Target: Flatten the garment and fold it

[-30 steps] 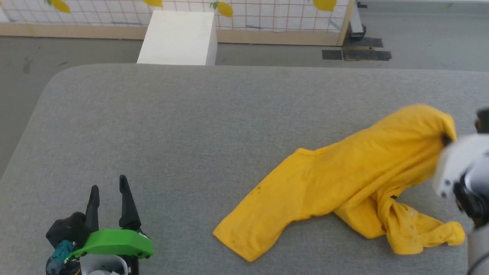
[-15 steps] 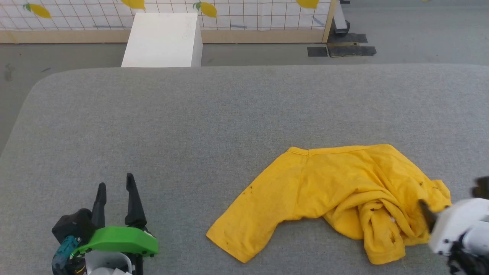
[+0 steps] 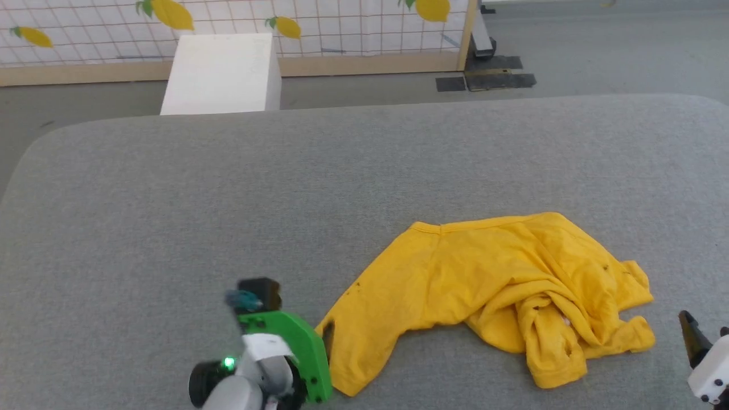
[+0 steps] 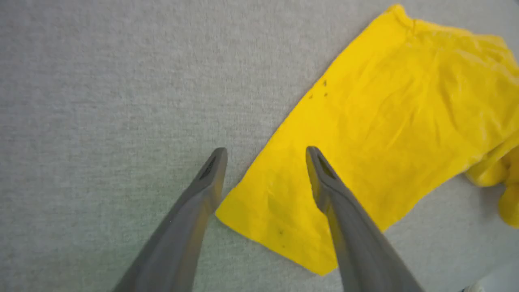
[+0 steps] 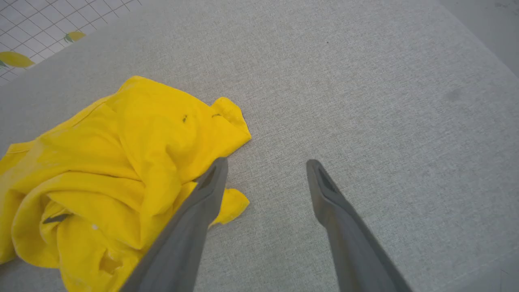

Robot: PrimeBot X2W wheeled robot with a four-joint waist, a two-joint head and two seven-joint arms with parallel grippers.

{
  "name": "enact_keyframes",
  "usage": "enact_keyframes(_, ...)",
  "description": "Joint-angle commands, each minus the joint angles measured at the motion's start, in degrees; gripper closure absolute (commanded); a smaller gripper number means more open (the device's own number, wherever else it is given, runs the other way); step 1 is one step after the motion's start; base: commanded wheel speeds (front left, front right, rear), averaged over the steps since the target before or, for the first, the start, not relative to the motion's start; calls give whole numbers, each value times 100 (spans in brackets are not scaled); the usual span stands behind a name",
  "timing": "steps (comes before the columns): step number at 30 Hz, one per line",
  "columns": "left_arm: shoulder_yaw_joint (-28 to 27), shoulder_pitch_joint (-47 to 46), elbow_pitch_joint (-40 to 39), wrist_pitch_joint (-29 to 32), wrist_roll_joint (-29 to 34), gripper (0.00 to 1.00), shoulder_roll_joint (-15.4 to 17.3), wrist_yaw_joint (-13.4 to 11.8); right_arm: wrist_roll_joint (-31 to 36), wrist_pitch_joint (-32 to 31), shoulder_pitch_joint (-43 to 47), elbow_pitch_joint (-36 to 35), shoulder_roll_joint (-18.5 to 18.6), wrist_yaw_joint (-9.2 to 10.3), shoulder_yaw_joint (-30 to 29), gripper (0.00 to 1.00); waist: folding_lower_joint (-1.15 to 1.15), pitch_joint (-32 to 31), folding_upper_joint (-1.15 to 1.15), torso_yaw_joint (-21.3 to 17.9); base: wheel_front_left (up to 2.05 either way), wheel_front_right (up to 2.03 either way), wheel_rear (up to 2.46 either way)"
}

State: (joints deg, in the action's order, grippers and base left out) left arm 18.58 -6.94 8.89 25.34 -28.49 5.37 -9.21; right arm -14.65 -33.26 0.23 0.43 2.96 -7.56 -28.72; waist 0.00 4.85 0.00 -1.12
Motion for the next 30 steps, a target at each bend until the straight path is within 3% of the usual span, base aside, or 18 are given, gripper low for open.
enact_keyframes(1, 106, -122, 183, 283, 197, 0, 112, -111, -50, 63, -54, 39, -8, 8, 45, 0, 0, 47, 0, -66, 0, 0, 0)
enact_keyframes(8, 520, -119, 580, 1311, 325, 0, 235, -187, -6, 188, -126, 91, -8, 8, 46, 0, 0, 165, 0, -200, 0, 0, 0)
enact_keyframes(9, 555, -110, 582, 1369, 305, 38, 237, -150, 7, 196, -130, 95, -8, 8, 46, 0, 0, 175, 0, -210, 0, 0, 0)
enact_keyframes(10, 570, -94, 567, 1400, 253, 100, 215, -113, 6, 204, -136, 105, -8, 8, 41, 0, 0, 184, 0, -218, 0, 0, 0)
enact_keyframes(15, 384, -37, 244, 1197, -17, 100, 130, -72, 18, 238, -138, 149, -8, 8, 17, 0, 0, 188, 0, -202, 0, 0, 0)
enact_keyframes(22, -246, 78, -992, 577, -314, 100, 96, -291, 471, 51, -571, -119, -3, 8, 141, 0, 0, 278, 0, -132, 0, 0, 0)
enact_keyframes(26, -365, 239, -1643, 543, -363, 100, 130, -389, 822, -315, -1116, -1, 415, 8, 557, 0, 0, 464, 0, -89, 0, 0, 0)
enact_keyframes(30, -289, 299, -2024, 605, -355, 100, 145, -394, 965, -684, -1613, 557, 1009, 8, 1270, 0, 0, 685, 0, 23, 0, 0, 0)
